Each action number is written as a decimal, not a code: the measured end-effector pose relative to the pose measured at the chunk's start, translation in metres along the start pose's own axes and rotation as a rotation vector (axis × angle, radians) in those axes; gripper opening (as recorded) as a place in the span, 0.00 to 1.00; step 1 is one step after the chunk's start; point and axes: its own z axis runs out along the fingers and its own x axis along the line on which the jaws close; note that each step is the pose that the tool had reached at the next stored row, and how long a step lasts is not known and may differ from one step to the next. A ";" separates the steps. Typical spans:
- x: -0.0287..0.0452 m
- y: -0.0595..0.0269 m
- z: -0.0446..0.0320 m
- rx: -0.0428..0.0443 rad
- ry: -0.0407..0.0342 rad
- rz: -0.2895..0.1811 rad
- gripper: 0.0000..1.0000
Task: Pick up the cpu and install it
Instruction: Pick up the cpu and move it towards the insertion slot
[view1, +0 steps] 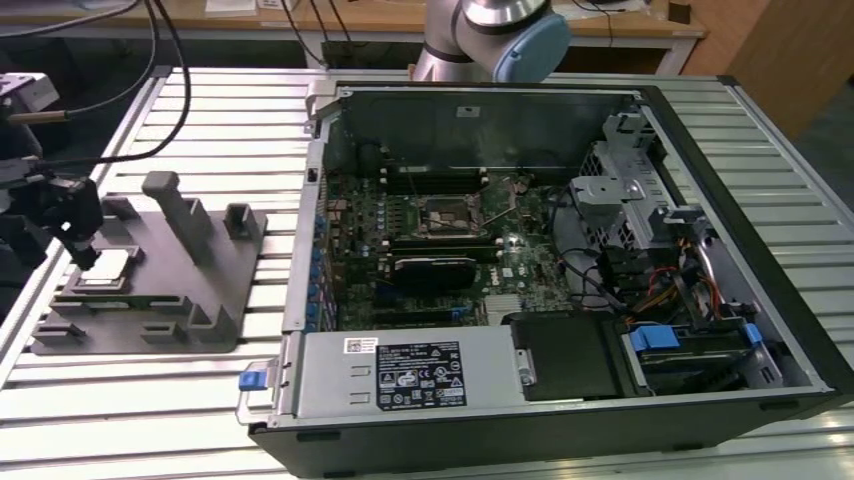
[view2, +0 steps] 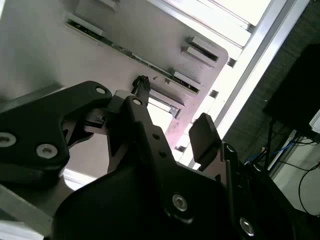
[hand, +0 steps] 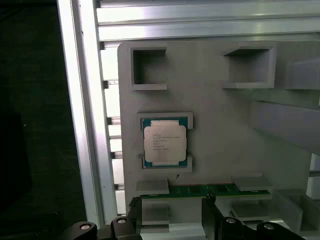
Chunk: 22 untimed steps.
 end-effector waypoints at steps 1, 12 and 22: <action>0.0000 0.0001 -0.0001 -0.0002 -0.0003 0.000 0.59; 0.0000 -0.0001 -0.0004 -0.1107 0.0079 0.003 0.59; 0.0001 0.0007 0.0036 -0.1575 0.0108 -0.001 0.59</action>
